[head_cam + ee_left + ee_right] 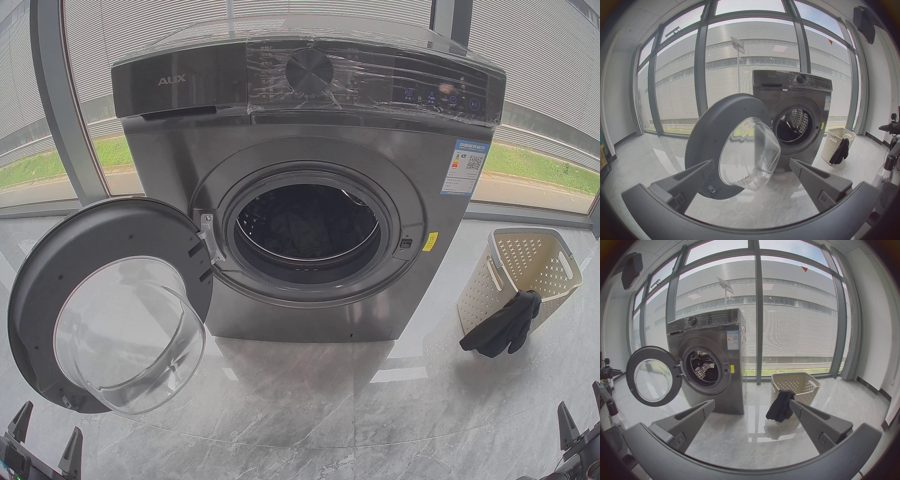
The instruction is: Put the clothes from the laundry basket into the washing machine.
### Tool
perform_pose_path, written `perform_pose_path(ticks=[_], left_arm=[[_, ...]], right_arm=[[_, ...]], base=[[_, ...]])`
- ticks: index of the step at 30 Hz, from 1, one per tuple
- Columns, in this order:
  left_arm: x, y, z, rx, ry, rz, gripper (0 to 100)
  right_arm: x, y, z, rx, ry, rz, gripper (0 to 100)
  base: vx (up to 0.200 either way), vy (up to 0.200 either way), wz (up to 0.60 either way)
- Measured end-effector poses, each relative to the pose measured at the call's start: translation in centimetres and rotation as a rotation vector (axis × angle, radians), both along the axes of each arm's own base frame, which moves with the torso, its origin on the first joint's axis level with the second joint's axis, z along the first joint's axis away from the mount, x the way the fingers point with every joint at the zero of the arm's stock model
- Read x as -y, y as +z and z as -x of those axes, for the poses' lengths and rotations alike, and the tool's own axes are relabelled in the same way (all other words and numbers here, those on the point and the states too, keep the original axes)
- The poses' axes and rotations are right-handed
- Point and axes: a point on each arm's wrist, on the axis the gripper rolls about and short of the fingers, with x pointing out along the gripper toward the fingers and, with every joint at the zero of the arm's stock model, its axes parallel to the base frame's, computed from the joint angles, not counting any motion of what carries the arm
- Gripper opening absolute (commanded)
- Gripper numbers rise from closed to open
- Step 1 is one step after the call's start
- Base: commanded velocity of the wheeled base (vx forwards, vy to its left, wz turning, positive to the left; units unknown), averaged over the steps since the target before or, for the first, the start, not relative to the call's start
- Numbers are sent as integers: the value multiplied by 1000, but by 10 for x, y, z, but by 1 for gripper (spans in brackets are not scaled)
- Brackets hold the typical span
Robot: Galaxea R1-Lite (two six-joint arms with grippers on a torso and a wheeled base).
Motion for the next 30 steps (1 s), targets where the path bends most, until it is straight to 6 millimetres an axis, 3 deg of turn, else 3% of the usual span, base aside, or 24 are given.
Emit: perform_pose_path(ticks=[8,16,24,30], left_arm=[[0,-3,2,3,-8,26,100],[-1,-3,3,10,7,46,100],[-1,-3,3,12,10,52,100],[-1,-3,3,13,10,47,100]], right_arm=[[0,0,1,3,10,10,100],[2,1,2,13,-106,-33,100],[2,2,2,49,-106,-276,100],[2,4,1,82,-87,-571,100]], base=[[0,0,0],[0,0,0],[0,0,0],[0,0,0]])
